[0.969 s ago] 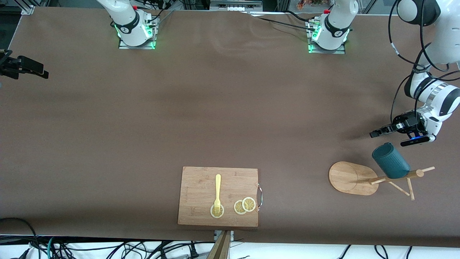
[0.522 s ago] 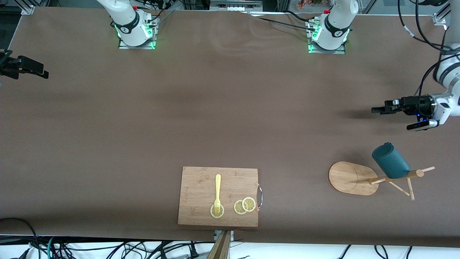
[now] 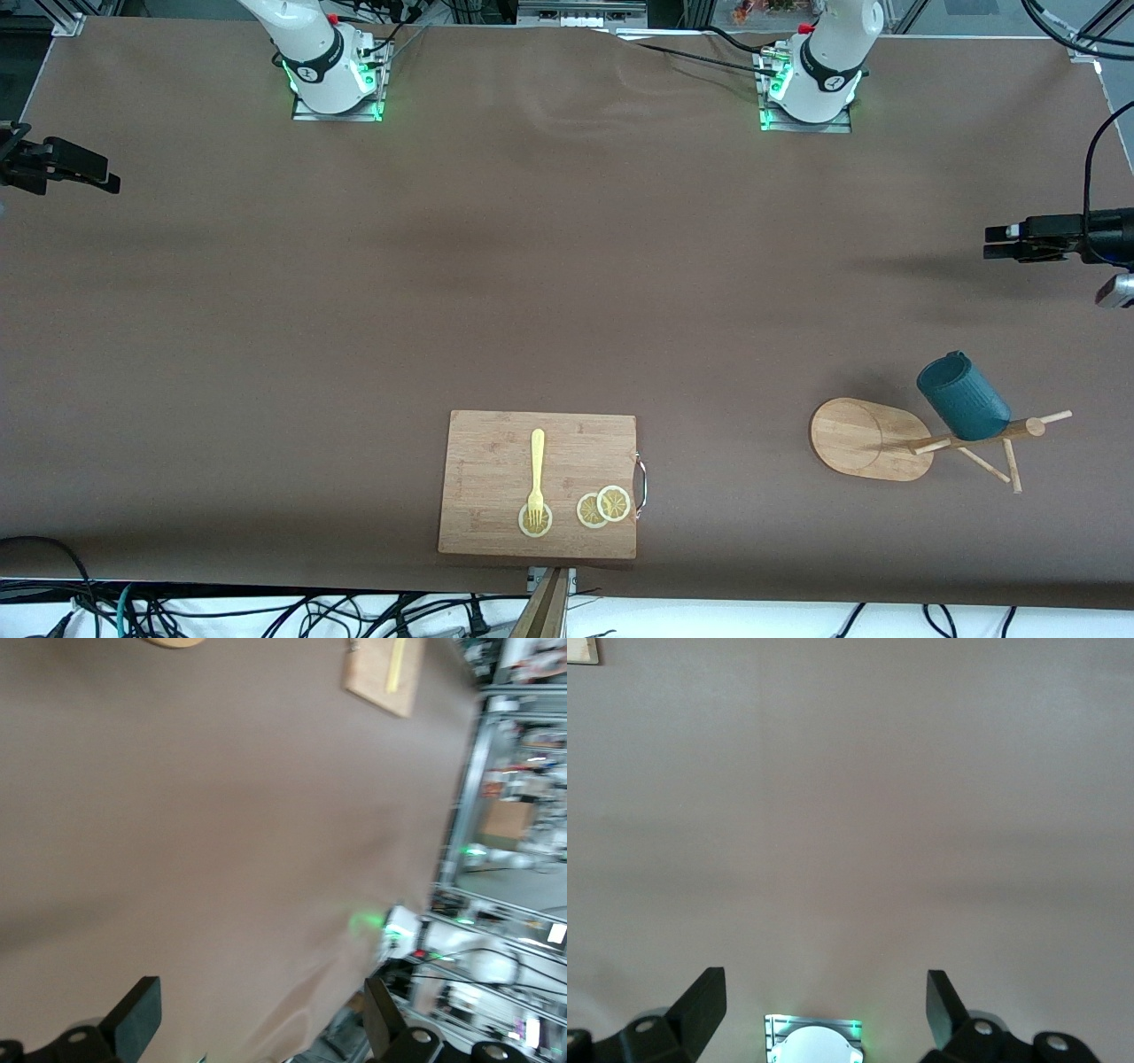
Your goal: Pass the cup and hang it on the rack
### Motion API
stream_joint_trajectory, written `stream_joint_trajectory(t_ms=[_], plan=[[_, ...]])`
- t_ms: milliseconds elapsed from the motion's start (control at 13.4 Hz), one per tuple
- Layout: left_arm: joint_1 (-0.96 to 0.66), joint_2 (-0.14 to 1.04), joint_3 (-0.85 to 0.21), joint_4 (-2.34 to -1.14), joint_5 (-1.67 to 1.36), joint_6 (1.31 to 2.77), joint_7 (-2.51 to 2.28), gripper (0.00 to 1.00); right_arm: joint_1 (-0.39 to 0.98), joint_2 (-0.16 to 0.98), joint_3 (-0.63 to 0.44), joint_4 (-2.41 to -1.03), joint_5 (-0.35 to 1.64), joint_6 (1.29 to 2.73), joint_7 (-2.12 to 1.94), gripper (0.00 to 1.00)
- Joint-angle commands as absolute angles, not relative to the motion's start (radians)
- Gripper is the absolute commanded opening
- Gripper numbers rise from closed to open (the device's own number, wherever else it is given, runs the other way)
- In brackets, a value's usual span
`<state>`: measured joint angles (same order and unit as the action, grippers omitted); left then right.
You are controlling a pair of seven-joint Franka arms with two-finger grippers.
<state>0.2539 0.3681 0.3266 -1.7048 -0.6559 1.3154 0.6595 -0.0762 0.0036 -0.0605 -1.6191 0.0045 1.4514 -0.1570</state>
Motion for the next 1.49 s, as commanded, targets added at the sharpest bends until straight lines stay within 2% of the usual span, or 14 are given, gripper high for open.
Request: stream_joint_trajectory(t_ms=[0,447,746,1044,1417], plan=[[0.23,0.287,0.206,-1.672,-0.482,1.412,0.444,1.0,-0.075,0.009,-0.061,-1.595,0.02,1.428,-0.158,1.0],[0.144,0.285,0.02,-1.459,-0.102,1.471,0.265,1.0,-0.075,0.009,-0.061,-1.595,0.021,1.43,-0.16,1.0],[0.124,0.269,0.003,-1.376,-0.049,1.535,0.262,1.0,-0.075,0.009,-0.061,-1.595,0.021,1.43,-0.158,1.0],[0.104,0.171,-0.008,-1.38,-0.014,1.487,0.253,1.0,-0.075,0.009,-0.061,-1.595,0.023,1.43,-0.16,1.0],[0.094,0.169,-0.021,-1.374,-0.011,1.358,0.115,1.0,-0.075,0.009,-0.061,-1.595,0.023,1.43,-0.16,1.0]])
